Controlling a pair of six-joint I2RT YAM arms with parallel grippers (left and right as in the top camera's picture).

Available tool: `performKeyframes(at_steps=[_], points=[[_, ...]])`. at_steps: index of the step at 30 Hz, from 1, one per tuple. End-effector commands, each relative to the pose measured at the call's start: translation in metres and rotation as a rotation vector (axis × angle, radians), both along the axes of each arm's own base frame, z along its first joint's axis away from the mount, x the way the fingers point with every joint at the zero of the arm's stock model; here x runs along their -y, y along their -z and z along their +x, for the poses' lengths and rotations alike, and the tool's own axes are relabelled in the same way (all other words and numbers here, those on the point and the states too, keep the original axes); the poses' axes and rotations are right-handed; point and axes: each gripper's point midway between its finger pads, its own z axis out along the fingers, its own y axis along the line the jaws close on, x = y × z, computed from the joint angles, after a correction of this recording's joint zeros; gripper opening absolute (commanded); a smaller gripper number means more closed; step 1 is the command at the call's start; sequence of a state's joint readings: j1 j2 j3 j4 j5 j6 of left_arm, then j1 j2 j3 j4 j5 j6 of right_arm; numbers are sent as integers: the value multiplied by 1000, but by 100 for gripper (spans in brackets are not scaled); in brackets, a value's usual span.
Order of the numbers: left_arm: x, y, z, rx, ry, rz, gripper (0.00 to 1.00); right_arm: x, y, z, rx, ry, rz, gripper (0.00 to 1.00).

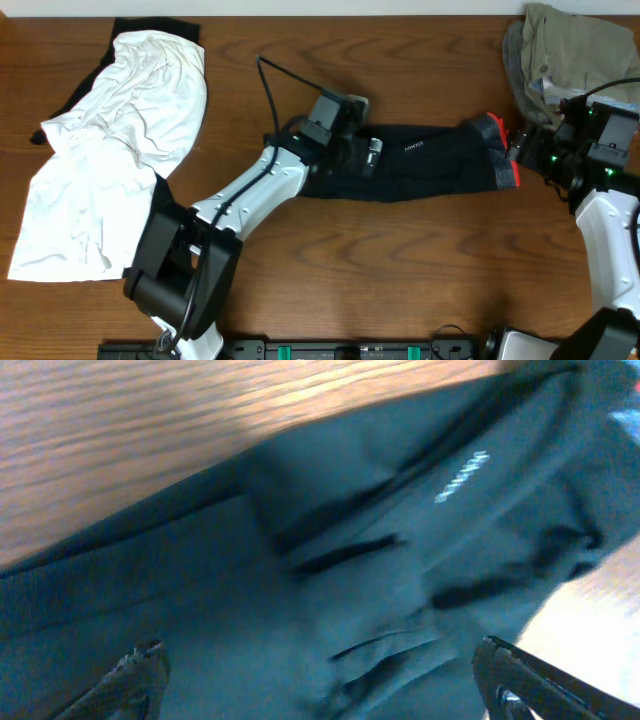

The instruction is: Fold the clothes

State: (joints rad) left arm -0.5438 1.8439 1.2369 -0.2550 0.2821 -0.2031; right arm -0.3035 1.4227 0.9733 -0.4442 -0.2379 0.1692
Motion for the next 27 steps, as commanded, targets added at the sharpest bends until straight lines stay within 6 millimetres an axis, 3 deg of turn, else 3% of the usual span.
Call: performKeyframes(at_steps=[1, 5, 8, 13, 16, 27], points=[[-18, -38, 17, 58, -51, -27, 98, -3, 24, 5, -46, -51, -12, 83], [-47, -67, 16, 73, -88, -16, 98, -8, 60, 18, -96, -107, 31, 86], [-67, -75, 10, 75, -87, 22, 98, -7, 80, 30, -115, -115, 49, 86], [-108, -67, 4, 32, -185, 150, 98, -1, 92, 52, -87, -118, 46, 86], [-123, -61, 0, 3, -212, 199, 98, 1, 92, 59, -65, -118, 37, 86], [-130, -58, -3, -7, -203, 226, 98, -6, 95, 64, -52, -91, 118, 84]])
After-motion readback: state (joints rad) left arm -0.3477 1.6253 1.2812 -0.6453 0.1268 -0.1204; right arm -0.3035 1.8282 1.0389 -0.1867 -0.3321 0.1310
